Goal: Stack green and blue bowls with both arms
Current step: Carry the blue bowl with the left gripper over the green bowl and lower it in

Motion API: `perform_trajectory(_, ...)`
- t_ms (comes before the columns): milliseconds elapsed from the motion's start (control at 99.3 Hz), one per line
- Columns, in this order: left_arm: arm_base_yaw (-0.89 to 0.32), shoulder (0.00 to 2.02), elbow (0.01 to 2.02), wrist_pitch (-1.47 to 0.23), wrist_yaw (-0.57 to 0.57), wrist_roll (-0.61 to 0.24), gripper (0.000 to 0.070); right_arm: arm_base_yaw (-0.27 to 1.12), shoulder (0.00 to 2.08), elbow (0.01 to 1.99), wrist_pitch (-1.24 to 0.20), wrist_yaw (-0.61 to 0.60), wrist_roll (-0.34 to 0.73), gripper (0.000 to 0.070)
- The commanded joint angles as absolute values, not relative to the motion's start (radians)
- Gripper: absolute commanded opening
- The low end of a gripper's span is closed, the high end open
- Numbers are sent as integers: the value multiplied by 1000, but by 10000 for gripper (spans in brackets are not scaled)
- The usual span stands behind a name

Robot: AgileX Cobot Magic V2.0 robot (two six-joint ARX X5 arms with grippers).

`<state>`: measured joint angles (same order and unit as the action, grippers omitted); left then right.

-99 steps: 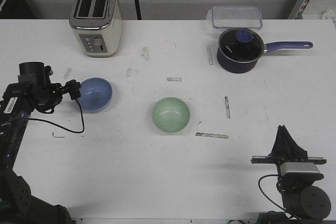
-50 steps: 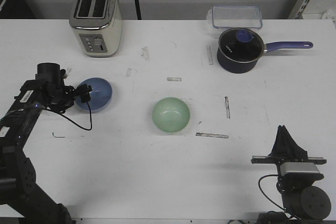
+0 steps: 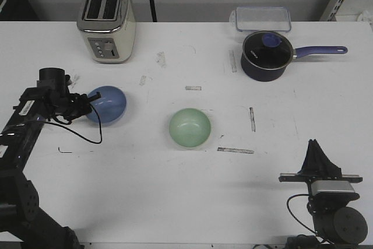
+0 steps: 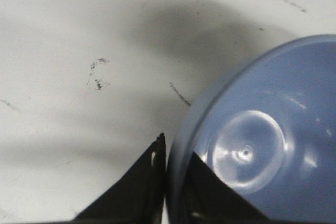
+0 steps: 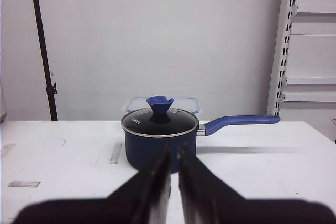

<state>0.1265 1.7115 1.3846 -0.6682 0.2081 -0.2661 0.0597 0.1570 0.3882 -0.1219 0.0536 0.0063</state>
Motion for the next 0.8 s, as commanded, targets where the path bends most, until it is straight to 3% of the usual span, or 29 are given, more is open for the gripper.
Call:
perform_trajectory(0, 122, 1684, 1448, -677, 210, -281, 1, 60, 156, 390, -108, 52, 2, 18)
perform_trajectory(322, -30, 1673, 1644, -795, 210, -282, 1, 60, 156, 390, -108, 52, 2, 18)
perform_trajectory(786, -450, 1724, 1674, -702, 210, -387, 1, 60, 156, 390, -108, 52, 2, 18)
